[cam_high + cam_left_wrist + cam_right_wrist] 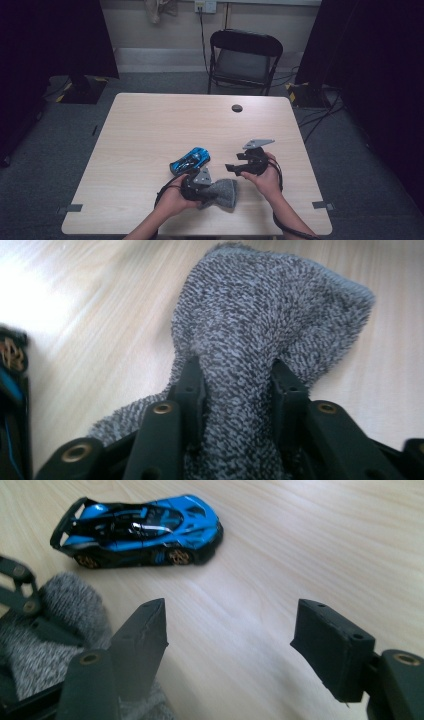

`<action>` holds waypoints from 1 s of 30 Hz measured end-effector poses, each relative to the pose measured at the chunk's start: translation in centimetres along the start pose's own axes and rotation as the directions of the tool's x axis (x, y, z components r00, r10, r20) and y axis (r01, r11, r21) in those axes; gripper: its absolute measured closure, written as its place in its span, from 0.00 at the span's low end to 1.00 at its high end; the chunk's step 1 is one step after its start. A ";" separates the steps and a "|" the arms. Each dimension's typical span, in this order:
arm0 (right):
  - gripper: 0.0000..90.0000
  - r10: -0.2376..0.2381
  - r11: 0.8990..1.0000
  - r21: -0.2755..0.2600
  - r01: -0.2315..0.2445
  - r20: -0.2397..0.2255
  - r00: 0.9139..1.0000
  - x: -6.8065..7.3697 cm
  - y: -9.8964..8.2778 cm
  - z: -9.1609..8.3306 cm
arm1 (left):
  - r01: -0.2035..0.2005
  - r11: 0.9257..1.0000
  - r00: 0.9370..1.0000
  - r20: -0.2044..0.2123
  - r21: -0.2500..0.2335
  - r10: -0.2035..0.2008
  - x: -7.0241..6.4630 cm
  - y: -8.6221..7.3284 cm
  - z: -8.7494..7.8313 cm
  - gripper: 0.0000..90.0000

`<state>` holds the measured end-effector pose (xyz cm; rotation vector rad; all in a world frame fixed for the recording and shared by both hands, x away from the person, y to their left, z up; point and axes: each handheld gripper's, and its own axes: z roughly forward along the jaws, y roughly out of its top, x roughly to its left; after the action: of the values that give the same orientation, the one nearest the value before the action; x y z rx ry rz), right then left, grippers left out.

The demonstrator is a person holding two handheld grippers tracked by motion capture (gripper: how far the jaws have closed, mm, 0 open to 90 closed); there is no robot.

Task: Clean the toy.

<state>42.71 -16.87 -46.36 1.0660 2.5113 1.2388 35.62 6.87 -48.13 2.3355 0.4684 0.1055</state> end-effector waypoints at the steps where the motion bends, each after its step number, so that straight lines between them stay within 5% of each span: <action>1: 0.32 -0.006 1.000 -0.002 0.006 0.001 1.000 0.2 0.4 0.2 | 0.016 1.000 1.000 -0.007 -0.005 -0.016 0.0 0.0 -0.3 0.74; 11: 0.30 -0.085 0.996 -0.002 0.085 -0.041 0.996 3.2 4.2 3.8 | 0.130 0.990 0.988 -0.080 -0.048 -0.133 1.8 -3.1 -7.1 0.75; 18: 0.27 -0.124 0.992 -0.001 0.124 -0.087 0.988 5.5 5.7 7.1 | 0.239 0.970 0.960 -0.138 -0.044 -0.243 3.4 -7.6 -11.1 0.75; 23: 0.24 -0.139 0.990 0.017 0.141 -0.097 0.986 6.8 6.7 9.0 | 0.310 0.950 0.932 -0.181 -0.047 -0.313 4.5 -9.8 -12.8 0.74; 28: 0.21 -0.159 0.986 0.040 0.163 -0.092 0.983 7.8 7.4 10.5 | 0.373 0.926 0.887 -0.267 -0.062 -0.376 5.7 -11.0 -13.5 0.74; 29: 0.21 -0.161 0.985 0.048 0.166 -0.095 0.982 8.0 7.3 10.8 | 0.398 0.914 0.871 -0.282 -0.077 -0.403 5.9 -11.2 -13.6 0.74; 30: 0.21 -0.170 0.982 0.062 0.176 -0.093 0.981 8.1 7.3 11.0 | 0.406 0.911 0.863 -0.297 -0.074 -0.409 6.1 -11.5 -13.6 0.74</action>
<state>45.20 -1.61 -46.77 0.8016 2.6645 1.1809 35.02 25.58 -46.57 2.1640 1.1064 0.2688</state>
